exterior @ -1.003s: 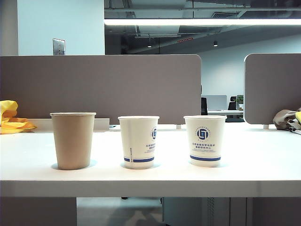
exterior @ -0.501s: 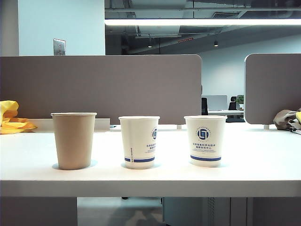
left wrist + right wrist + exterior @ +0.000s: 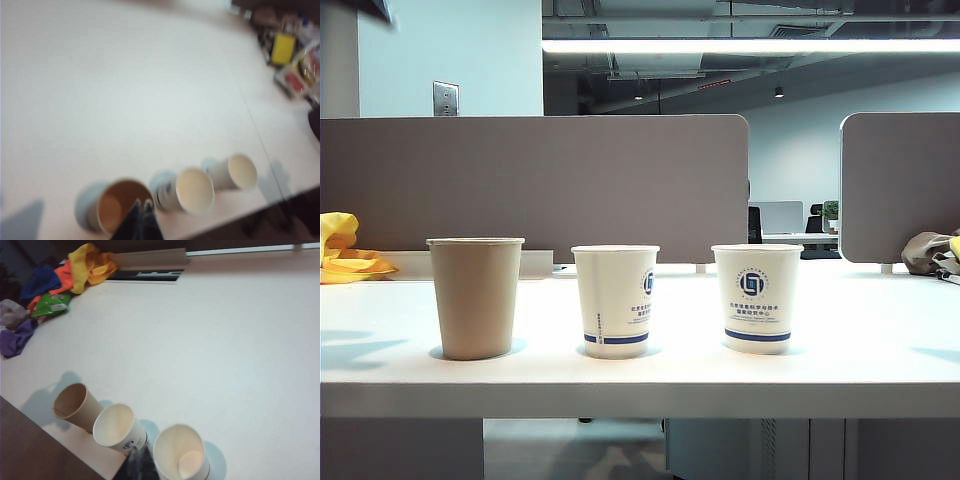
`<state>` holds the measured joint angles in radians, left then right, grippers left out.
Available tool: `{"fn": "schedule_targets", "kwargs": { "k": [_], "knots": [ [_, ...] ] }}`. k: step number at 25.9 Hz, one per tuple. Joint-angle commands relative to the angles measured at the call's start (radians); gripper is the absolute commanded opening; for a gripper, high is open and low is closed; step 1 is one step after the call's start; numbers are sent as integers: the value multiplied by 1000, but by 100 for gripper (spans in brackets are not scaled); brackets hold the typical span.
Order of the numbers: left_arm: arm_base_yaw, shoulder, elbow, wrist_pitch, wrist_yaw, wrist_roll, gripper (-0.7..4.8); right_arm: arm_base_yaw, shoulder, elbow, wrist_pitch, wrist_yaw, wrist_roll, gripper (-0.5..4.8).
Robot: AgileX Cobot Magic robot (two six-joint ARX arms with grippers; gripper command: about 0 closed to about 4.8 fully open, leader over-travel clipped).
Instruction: Pick up all the paper cups on the table one by one and stack them together.
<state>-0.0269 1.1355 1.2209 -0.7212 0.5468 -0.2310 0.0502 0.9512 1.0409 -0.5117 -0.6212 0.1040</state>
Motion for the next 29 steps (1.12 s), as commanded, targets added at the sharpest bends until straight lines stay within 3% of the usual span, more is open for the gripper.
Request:
{"fn": "schedule_targets", "kwargs": {
  "k": [1,4,6,8,14,18,22,29],
  "knots": [
    [-35,113,5,-35,41,-11,-6,64,150,100,-18,3,-13,3],
    [-66,157,5,-33,41,18,-6,105,236,139,-69,52,-44,25],
    [-105,172,6,-24,34,18,-6,150,308,148,-122,139,-109,64],
    [-107,172,6,-13,33,16,-6,160,350,148,-151,199,-132,64],
    [-107,178,6,-24,-11,14,1,172,399,148,-151,222,-131,65],
    [-107,204,5,-39,-7,15,73,173,422,148,-170,221,-110,126],
    [-108,264,5,-100,-8,63,86,173,446,148,-198,221,-110,127],
    [-151,341,5,-126,-12,67,90,177,499,148,-241,220,-105,133]
  ]
}}
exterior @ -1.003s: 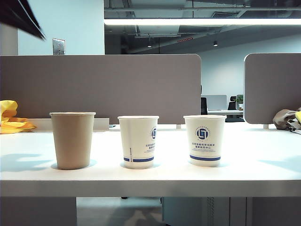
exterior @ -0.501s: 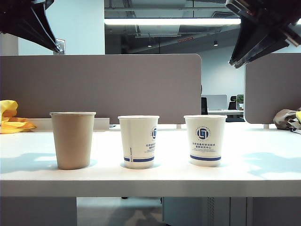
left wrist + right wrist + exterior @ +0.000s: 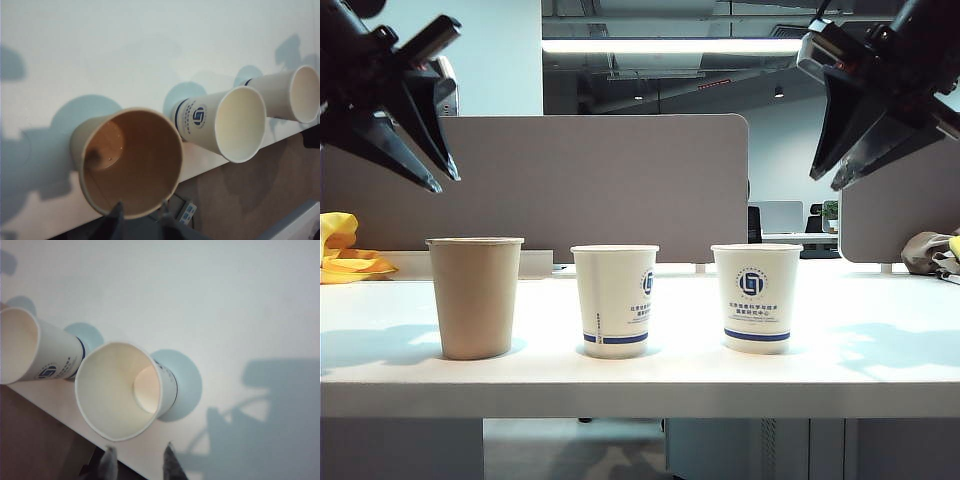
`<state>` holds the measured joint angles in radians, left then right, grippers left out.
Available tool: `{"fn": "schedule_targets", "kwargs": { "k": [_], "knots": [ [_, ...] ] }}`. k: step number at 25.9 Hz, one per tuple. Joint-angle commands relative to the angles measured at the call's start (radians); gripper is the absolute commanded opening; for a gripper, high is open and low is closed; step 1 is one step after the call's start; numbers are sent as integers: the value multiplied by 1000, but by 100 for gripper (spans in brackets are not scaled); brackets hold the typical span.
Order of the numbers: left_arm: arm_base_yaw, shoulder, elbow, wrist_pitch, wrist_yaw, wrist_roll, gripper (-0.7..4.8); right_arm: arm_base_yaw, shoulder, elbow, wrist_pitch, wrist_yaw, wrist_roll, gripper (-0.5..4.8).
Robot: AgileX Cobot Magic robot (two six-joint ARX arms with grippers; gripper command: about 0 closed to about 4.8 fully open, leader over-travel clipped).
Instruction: Pick up all the paper cups on the table one by one and stack them together.
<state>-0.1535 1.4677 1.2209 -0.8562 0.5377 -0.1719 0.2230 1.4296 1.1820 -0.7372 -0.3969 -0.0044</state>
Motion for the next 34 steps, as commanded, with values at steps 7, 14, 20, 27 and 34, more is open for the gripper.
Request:
{"fn": "schedule_targets", "kwargs": {
  "k": [7,14,20,27,34],
  "knots": [
    [-39,48,5,16,-68,21,91,23,78,6,-30,-5,4,159],
    [-36,51,5,-22,-171,68,94,23,79,7,-30,-3,5,172],
    [-36,51,5,-51,-241,86,94,23,85,7,-24,-3,5,172],
    [-36,51,5,-56,-238,86,94,33,146,6,-18,-9,23,173],
    [-36,51,5,-61,-239,86,94,37,165,17,53,-58,63,185]
  ]
}}
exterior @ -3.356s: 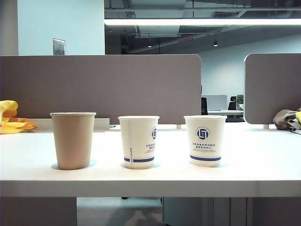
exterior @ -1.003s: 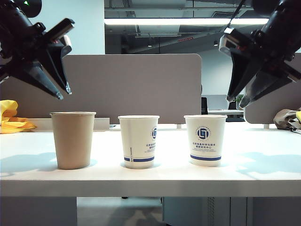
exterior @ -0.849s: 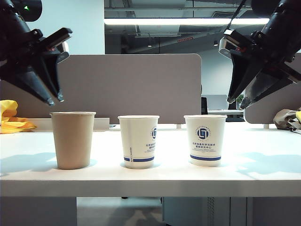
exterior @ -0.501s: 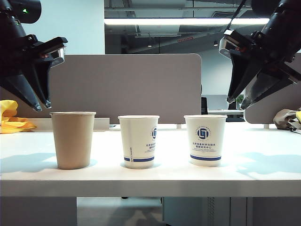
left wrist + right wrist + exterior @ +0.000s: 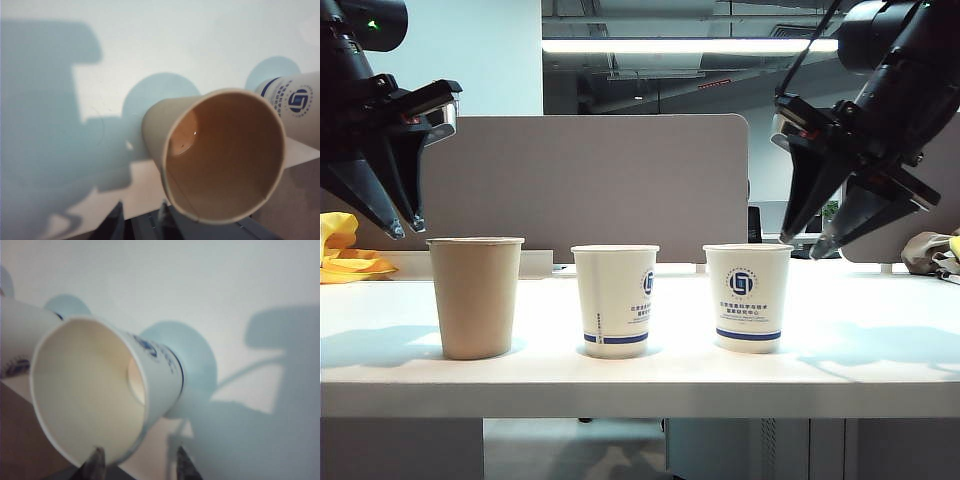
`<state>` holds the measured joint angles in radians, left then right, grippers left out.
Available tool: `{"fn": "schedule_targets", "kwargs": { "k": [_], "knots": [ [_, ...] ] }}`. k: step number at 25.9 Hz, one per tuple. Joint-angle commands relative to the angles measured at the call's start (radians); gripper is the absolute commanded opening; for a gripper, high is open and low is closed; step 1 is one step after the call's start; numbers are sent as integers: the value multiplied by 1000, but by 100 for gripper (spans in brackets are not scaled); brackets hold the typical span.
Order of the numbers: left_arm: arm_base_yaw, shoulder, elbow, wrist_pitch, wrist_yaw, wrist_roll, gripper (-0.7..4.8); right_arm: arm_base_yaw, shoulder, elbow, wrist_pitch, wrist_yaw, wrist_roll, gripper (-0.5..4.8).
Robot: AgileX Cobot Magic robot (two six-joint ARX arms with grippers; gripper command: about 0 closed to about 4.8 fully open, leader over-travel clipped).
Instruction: Pick up all the paper cups on the table one by one and stack them together.
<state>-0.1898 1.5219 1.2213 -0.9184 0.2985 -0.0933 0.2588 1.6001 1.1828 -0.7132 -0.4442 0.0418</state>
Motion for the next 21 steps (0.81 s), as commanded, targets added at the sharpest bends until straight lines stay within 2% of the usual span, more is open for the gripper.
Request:
{"fn": "schedule_targets", "kwargs": {
  "k": [1,19,21],
  "knots": [
    [0,-3,5,2,0,8,94,1,-5,21,29,-10,17,185],
    [0,45,5,-8,5,7,94,14,66,56,72,-3,18,185],
    [0,54,5,-5,6,7,94,14,70,56,75,-3,18,170]
  ]
}}
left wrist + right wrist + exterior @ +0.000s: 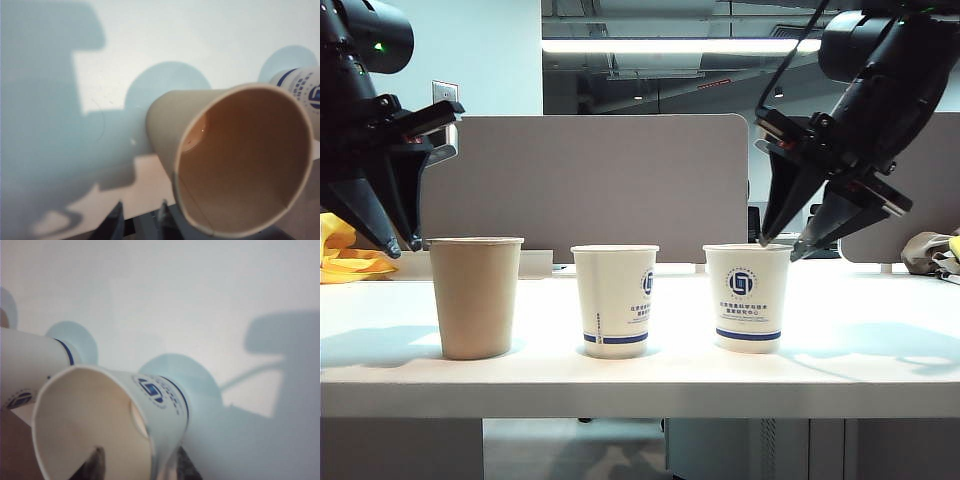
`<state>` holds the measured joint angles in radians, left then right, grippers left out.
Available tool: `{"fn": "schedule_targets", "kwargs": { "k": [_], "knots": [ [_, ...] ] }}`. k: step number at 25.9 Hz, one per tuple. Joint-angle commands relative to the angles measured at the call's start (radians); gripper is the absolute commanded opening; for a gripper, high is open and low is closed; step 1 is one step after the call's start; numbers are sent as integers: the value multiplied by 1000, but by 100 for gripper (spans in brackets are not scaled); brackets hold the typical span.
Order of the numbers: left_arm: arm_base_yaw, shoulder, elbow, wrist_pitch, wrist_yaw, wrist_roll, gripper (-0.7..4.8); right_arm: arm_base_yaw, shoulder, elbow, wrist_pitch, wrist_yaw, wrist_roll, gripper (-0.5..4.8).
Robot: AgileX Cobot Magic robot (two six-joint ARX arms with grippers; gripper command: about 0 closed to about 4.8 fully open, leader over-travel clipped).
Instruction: Pick up all the paper cups on the table one by one and stack them together.
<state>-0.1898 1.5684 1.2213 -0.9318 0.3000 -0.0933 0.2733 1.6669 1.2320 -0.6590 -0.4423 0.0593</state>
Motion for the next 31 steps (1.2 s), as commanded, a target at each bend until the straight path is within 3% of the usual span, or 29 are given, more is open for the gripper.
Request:
{"fn": "schedule_targets", "kwargs": {
  "k": [1,7,10,13,22,24,27,31],
  "knots": [
    [0,18,5,18,26,7,94,0,6,6,16,0,0,156],
    [0,24,10,39,108,-16,94,-1,18,6,11,-1,0,156],
    [1,24,25,3,87,-14,94,-1,18,6,15,0,0,154],
    [2,23,64,-56,53,10,94,-1,18,6,13,-3,0,11],
    [1,23,132,-61,94,7,94,-1,17,68,-44,-54,-7,-2],
    [0,23,132,-48,152,6,94,0,17,149,-104,-57,-7,-2],
    [1,23,132,-14,325,7,94,31,17,278,-175,-56,-8,-2],
    [1,21,137,-20,346,8,94,104,17,367,-229,-53,-22,-2]
  ]
}}
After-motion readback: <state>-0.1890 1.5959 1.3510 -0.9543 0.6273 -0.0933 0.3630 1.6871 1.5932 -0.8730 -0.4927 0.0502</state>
